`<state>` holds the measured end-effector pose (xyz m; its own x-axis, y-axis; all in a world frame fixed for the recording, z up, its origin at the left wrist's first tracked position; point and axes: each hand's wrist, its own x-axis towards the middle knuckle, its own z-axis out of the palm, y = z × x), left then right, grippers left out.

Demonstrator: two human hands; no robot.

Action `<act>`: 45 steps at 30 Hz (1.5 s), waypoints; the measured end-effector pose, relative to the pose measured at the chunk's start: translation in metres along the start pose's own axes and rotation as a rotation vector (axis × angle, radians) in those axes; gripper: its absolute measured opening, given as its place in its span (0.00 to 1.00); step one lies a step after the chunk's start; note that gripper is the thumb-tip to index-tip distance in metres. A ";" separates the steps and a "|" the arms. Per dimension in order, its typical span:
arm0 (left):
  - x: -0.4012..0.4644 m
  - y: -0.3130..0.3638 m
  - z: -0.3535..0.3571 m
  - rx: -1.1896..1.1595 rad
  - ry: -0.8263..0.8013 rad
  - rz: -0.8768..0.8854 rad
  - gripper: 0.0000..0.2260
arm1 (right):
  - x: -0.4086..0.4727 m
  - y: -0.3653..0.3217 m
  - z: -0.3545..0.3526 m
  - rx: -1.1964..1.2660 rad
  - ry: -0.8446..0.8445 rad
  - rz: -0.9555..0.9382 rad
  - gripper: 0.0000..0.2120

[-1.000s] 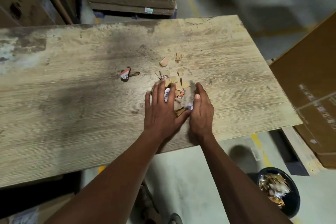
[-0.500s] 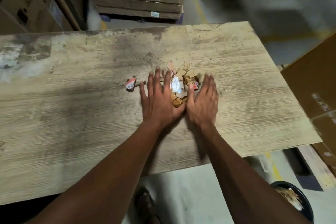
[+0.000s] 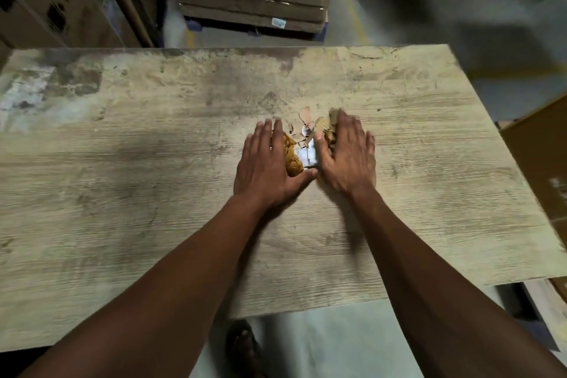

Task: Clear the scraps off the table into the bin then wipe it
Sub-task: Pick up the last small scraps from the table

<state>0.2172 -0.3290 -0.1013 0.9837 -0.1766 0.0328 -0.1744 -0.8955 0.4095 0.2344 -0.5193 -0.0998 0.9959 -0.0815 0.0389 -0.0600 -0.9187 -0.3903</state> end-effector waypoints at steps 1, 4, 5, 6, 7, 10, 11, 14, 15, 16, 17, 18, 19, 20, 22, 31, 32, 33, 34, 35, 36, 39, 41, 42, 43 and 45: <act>0.003 -0.001 0.001 -0.005 -0.003 0.035 0.56 | 0.003 0.000 0.000 0.003 -0.016 -0.038 0.37; 0.010 -0.002 0.001 -0.051 -0.018 0.108 0.52 | 0.007 0.002 0.001 0.000 -0.004 -0.156 0.31; 0.013 -0.001 0.000 -0.075 -0.026 0.116 0.50 | 0.008 0.002 0.001 0.005 0.010 -0.186 0.29; 0.015 0.000 -0.001 -0.099 -0.041 0.113 0.49 | 0.008 0.002 0.001 0.018 0.024 -0.209 0.27; 0.018 0.002 -0.002 -0.120 -0.057 0.102 0.47 | 0.008 0.001 0.001 0.036 0.041 -0.227 0.25; 0.028 0.010 -0.002 -0.170 -0.049 0.051 0.41 | 0.006 0.002 0.002 0.100 0.087 -0.254 0.20; 0.031 0.014 0.000 -0.185 -0.030 0.031 0.39 | 0.006 0.001 0.002 0.121 0.088 -0.250 0.20; 0.042 0.023 0.008 -0.201 0.046 0.013 0.32 | 0.007 0.002 0.004 0.155 0.063 -0.222 0.19; 0.045 0.025 0.011 -0.201 0.058 0.020 0.30 | 0.007 0.001 0.004 0.168 0.061 -0.217 0.19; 0.048 0.026 0.012 -0.198 0.056 0.030 0.29 | 0.007 0.002 0.004 0.188 0.065 -0.210 0.19; 0.051 0.028 0.014 -0.193 0.049 0.038 0.28 | 0.006 0.002 0.004 0.221 0.075 -0.200 0.18; 0.053 0.030 0.015 -0.194 0.044 0.044 0.27 | 0.006 0.002 0.004 0.266 0.088 -0.183 0.16; 0.054 0.032 0.017 -0.204 0.047 0.051 0.25 | 0.005 0.003 0.003 0.318 0.097 -0.157 0.14; 0.053 0.035 0.019 -0.224 0.057 0.061 0.23 | 0.004 0.003 0.002 0.368 0.099 -0.126 0.14; 0.050 0.044 0.021 -0.262 0.087 0.078 0.19 | 0.004 0.002 0.000 0.441 0.107 -0.089 0.19; 0.044 0.055 0.026 -0.362 0.107 0.064 0.22 | 0.008 0.009 0.013 0.353 0.162 -0.157 0.23; 0.044 0.055 0.025 -0.368 0.092 0.050 0.23 | 0.008 0.009 0.015 0.355 0.185 -0.165 0.21; 0.045 0.055 0.026 -0.360 0.079 0.047 0.23 | 0.008 0.009 0.015 0.369 0.202 -0.170 0.18; 0.045 0.055 0.028 -0.336 0.072 0.061 0.24 | 0.007 0.009 0.014 0.395 0.211 -0.168 0.15; 0.045 0.054 0.029 -0.310 0.069 0.077 0.26 | 0.006 0.008 0.013 0.426 0.211 -0.149 0.13; 0.046 0.054 0.031 -0.293 0.065 0.086 0.26 | 0.006 0.007 0.012 0.460 0.214 -0.119 0.12; 0.047 0.055 0.032 -0.304 0.069 0.072 0.24 | 0.004 -0.002 0.008 0.558 0.274 -0.004 0.14; 0.047 0.055 0.030 -0.332 0.073 0.069 0.24 | 0.003 -0.012 0.007 0.651 0.314 0.098 0.18; 0.047 0.055 0.029 -0.347 0.078 0.075 0.25 | 0.003 -0.018 0.006 0.716 0.328 0.155 0.21; 0.047 0.055 0.029 -0.362 0.083 0.078 0.26 | 0.003 -0.024 0.004 0.794 0.326 0.211 0.23; 0.046 0.055 0.026 -0.401 0.085 0.075 0.26 | 0.002 -0.034 0.005 0.978 0.281 0.290 0.23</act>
<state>0.2517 -0.3969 -0.1013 0.9718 -0.1860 0.1448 -0.2322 -0.6483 0.7251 0.2383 -0.4869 -0.0907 0.8932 -0.4496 -0.0121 -0.0881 -0.1486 -0.9850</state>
